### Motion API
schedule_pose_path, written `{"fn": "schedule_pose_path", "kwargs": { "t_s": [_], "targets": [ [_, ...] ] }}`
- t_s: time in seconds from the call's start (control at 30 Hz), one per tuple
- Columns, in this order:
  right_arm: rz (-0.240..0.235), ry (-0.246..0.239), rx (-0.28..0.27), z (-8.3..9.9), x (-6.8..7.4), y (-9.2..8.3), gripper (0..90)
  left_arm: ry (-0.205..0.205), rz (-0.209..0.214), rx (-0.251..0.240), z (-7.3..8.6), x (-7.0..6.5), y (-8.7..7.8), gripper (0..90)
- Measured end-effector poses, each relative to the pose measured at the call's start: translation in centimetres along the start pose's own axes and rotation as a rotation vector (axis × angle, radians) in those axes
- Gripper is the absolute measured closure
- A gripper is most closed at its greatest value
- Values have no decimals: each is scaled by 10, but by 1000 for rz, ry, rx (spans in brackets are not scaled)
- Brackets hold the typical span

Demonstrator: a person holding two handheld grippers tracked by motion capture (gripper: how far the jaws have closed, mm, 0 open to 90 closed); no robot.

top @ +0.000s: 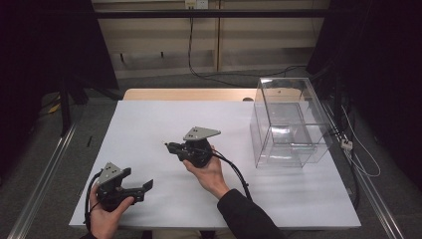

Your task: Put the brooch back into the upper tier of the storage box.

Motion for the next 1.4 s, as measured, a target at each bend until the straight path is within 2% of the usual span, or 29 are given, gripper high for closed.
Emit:
{"fn": "schedule_pose_path", "kwargs": {
  "t_s": [0.17, 0.27, 0.47, 0.63, 1.0, 1.2, 1.4],
  "targets": [
    [9, -9, -29, -7, -2, -13, 846, -3, 0, 0, 0, 0, 0, 68],
    [7, 9, -44, -11, -4, -20, 845, -2, -2, 2, 0, 0, 0, 68],
    [20, 14, -79, -16, -9, -33, 846, -6, -6, 2, 0, 1, 0, 67],
    [29, -5, -111, -24, -6, -48, 846, -5, -12, 2, 0, 2, -1, 65],
    [57, -32, -134, -30, -9, -77, 846, -8, -10, 7, 1, 2, 1, 66],
    [55, -29, -131, -25, -8, -87, 846, -8, -11, 6, 0, 2, 1, 66],
    [80, -48, -141, -28, -5, -96, 846, -11, -12, 9, 0, 2, 2, 67]
  ]
}}
Point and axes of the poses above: each handheld gripper's, and its own axes: y roughly forward along the jaws, z roughly out of its underside, x roughly to its left, the point moved 9 cm from there along y, roughly forward along the jaws, and after that the axes turned 6 degrees about z, right-handed, at the moved point
